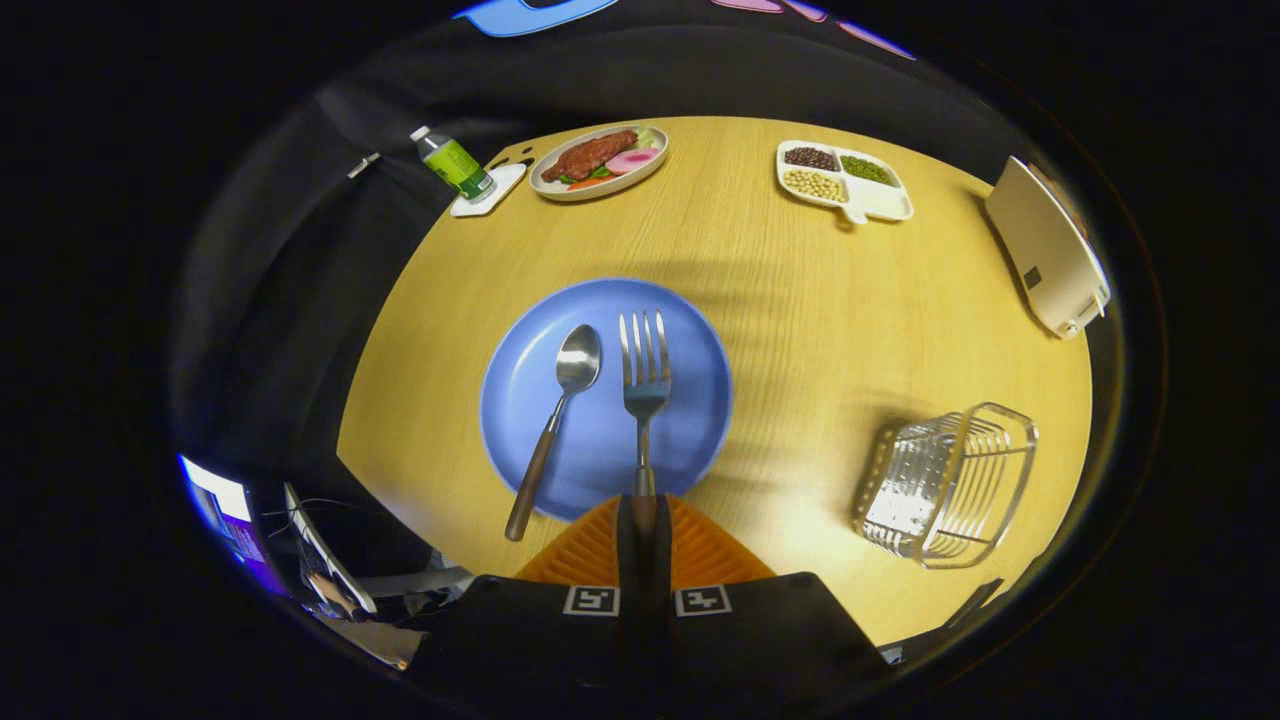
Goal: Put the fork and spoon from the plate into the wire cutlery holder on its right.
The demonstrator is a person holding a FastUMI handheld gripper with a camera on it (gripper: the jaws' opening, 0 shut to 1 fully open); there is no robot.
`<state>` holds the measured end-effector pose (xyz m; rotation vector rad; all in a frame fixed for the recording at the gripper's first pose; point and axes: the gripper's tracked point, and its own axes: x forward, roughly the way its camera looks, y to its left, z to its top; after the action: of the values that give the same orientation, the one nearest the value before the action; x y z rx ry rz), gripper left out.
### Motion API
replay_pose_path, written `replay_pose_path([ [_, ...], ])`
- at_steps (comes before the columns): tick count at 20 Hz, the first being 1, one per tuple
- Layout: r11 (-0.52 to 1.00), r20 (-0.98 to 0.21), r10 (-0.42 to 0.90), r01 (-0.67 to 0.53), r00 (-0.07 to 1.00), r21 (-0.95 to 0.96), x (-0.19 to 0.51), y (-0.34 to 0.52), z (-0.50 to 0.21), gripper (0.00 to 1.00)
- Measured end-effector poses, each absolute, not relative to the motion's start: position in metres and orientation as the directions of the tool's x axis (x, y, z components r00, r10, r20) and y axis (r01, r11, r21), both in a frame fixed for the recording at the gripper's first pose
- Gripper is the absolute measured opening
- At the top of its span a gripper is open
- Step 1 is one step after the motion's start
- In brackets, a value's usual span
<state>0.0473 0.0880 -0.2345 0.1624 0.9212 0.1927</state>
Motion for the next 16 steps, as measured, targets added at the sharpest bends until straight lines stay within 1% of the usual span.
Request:
replay_pose_path([
  [4, 0.982, -0.801, 0.189, -0.123, 0.567, 0.145, 0.006, 0.042, -0.205, 0.06],
  [8, 0.989, -0.841, 0.144, -0.112, 0.522, 0.1, -0.02, -0.009, -0.189, 0.06],
  [10, 0.993, -0.873, 0.108, -0.094, 0.476, 0.072, -0.026, -0.04, -0.191, 0.06],
  [16, 0.99, -0.952, 0.083, -0.132, 0.294, 0.045, -0.034, -0.091, -0.212, 0.05],
])
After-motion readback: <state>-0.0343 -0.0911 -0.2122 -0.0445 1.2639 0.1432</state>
